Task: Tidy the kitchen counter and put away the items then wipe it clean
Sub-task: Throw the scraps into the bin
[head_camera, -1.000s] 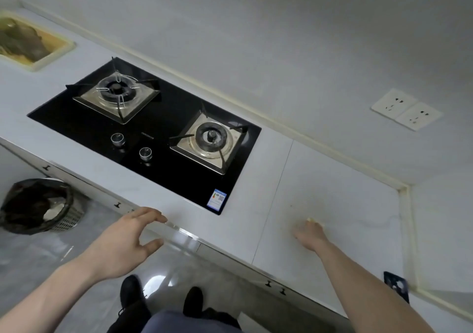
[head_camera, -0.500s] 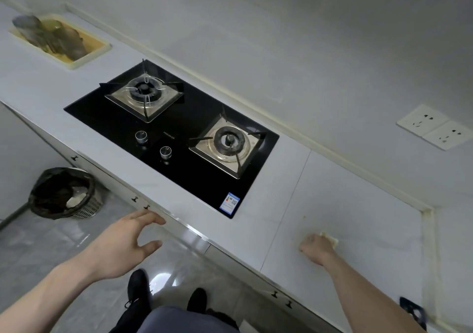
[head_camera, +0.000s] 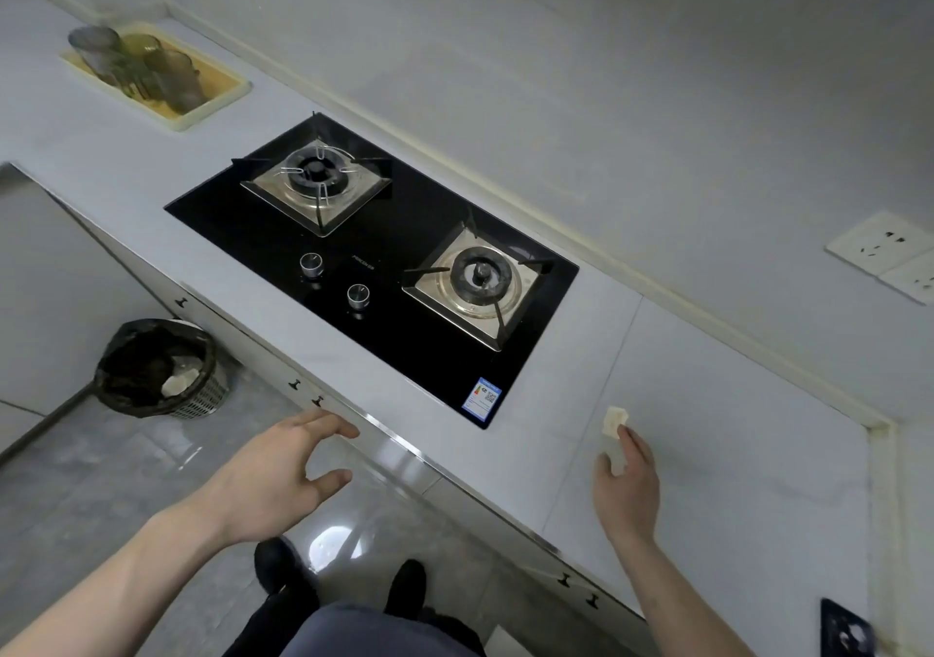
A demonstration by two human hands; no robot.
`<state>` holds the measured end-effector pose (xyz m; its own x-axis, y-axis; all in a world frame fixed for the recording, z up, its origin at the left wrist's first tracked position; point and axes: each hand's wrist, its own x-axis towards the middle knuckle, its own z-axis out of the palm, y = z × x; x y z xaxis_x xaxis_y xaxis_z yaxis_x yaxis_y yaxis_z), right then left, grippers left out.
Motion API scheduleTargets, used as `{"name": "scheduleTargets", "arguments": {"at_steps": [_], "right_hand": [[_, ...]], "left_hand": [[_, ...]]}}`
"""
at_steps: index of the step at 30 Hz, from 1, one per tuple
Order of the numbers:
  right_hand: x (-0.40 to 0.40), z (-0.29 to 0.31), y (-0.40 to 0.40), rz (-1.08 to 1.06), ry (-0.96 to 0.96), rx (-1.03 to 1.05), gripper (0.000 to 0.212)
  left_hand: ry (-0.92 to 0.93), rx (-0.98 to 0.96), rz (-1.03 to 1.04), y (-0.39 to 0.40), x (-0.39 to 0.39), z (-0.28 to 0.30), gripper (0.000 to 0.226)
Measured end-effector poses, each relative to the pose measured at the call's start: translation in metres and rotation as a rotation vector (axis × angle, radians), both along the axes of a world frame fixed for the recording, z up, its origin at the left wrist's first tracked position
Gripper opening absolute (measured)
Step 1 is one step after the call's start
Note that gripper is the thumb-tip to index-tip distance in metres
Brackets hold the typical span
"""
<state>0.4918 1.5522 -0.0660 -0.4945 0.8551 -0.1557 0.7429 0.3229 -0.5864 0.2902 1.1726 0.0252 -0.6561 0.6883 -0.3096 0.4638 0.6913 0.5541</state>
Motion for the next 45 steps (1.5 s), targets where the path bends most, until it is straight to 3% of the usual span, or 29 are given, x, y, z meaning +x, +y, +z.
{"name": "scheduleTargets", "arguments": {"at_steps": [7,13,27,33,45], "right_hand": [[-0.084,0.024,-0.128,0.287,0.236,-0.176,0.048],[-0.18,0.028,-0.255,0.582,0.226,-0.35,0.05],[-0.349,0.035,-0.446,1.147,-0.11,-0.34,0.055],[-0.432,0.034,-0.496,1.316,-0.186,-0.296,0.056],[-0.593,-0.015,-0.564,1.525,-0.511,-0.279,0.05]], "left_hand": [[-0.026,-0.003,0.068,-0.048,-0.019,0.001,0.047],[0.005,-0.017,0.203,-0.132,-0.06,0.01,0.049],[0.015,-0.132,0.543,-0.344,-0.121,-0.007,0.055],[0.023,-0.128,0.67,-0.386,-0.151,-0.009,0.052],[-0.013,-0.156,0.888,-0.428,-0.265,-0.01,0.052]]}}
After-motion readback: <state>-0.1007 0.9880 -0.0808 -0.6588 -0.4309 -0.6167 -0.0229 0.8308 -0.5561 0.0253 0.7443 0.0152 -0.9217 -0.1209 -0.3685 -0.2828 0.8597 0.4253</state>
